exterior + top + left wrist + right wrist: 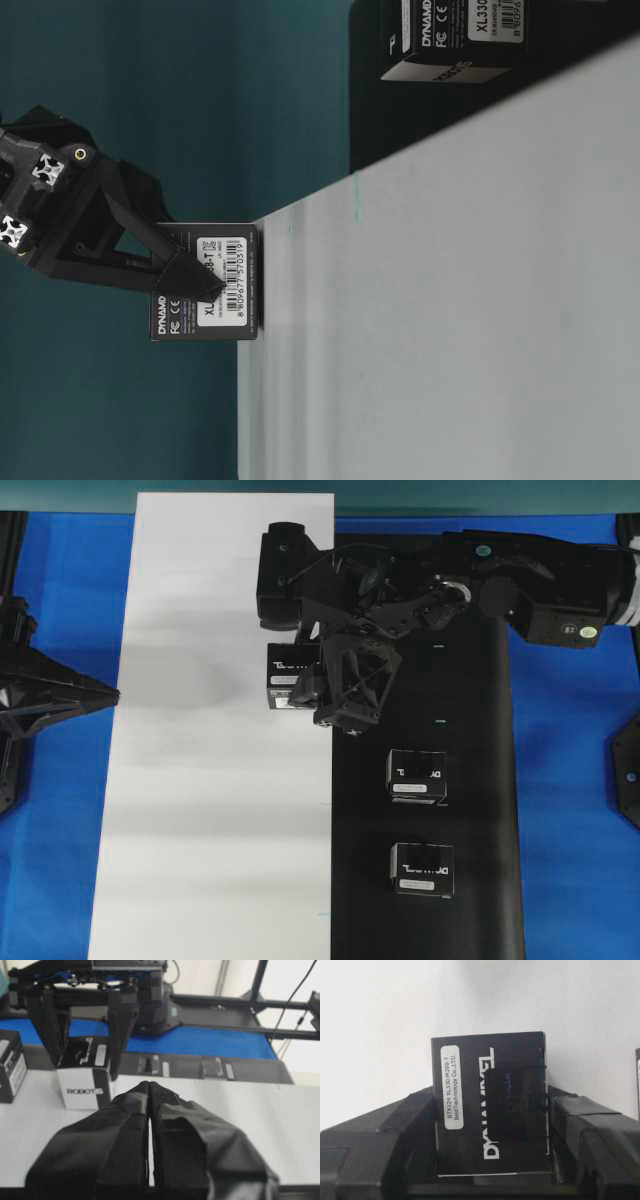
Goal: Place the box from the black base onto the white base.
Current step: 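Lower the box onto the white base below the other box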
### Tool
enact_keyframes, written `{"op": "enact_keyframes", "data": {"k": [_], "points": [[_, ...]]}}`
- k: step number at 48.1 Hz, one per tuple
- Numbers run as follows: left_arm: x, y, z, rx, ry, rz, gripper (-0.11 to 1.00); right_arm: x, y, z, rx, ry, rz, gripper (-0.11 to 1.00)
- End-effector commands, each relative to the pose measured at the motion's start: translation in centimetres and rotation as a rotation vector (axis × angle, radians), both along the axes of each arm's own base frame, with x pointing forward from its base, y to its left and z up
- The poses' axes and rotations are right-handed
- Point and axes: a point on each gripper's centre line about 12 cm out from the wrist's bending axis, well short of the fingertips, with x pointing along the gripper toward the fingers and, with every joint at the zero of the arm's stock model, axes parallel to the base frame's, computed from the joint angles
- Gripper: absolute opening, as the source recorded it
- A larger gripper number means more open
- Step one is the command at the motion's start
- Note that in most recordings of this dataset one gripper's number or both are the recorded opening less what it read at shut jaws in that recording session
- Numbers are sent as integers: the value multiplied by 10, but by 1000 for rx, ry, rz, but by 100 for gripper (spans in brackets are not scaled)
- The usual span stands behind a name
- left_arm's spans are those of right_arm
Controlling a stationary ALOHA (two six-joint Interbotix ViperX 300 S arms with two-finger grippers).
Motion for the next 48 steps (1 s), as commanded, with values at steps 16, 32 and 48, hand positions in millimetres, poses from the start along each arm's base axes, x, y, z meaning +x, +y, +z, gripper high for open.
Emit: {"op": "enact_keyframes", "data": {"k": [16, 32, 48], "points": [[1, -1, 10, 1, -26, -6, -1, 2, 1, -7, 5, 10, 0, 67], [1, -2, 10, 1, -26, -8, -1, 6, 6, -6, -10, -39, 1, 99], [1, -2, 8, 1, -11, -8, -1, 7, 4, -2, -15, -70, -12, 99]]}}
